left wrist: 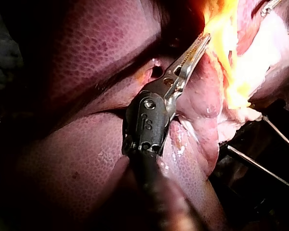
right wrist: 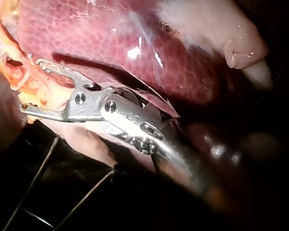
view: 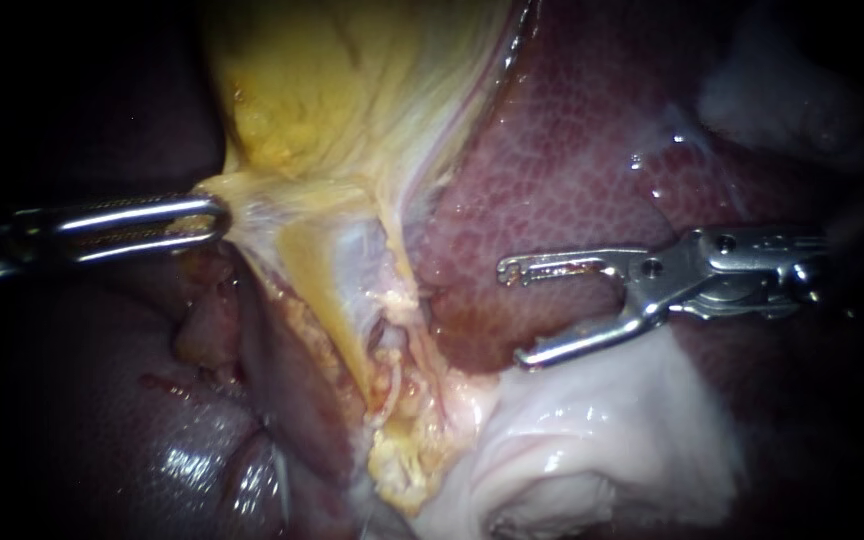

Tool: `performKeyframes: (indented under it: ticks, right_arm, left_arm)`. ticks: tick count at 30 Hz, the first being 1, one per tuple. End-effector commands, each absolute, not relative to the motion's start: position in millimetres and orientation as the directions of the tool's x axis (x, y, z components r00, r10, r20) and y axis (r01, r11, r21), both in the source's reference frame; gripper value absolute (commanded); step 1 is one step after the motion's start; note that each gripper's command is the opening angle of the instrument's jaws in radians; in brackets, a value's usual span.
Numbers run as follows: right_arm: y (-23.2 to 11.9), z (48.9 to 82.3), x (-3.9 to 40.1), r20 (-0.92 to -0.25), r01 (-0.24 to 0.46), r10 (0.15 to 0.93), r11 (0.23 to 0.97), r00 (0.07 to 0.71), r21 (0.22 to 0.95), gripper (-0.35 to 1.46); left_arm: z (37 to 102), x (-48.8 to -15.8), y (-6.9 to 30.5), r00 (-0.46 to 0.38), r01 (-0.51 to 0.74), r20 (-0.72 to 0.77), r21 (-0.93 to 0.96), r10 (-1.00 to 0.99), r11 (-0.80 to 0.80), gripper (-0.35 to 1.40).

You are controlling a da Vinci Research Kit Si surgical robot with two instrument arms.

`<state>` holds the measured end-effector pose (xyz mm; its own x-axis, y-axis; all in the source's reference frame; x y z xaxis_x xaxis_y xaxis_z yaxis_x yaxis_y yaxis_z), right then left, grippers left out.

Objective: Going back first clip left tube

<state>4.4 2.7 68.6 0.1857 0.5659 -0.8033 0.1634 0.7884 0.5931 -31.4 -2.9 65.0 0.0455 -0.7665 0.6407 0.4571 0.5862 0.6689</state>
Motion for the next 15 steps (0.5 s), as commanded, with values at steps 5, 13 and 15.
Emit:
performKeyframes:
  ticks: [5,13,15]
  right_arm:
    - [2.6,68.5,3.7,-0.803,0.166,0.565,0.788,0.190,0.593,0.60]
    - [2.5,68.4,3.1,-0.803,0.166,0.564,0.788,0.193,0.593,0.60]
    - [2.5,68.4,3.0,-0.803,0.167,0.564,0.788,0.193,0.593,0.60]
  left_arm:
    - [67.6,-33.1,-3.6,0.056,0.448,0.633,0.676,-0.773,0.585,-0.35]
    - [72.4,-38.0,-5.0,0.089,0.429,0.624,0.679,-0.776,0.595,-0.35]
    - [72.8,-38.9,-5.0,0.090,0.423,0.625,0.681,-0.776,0.598,-0.35]
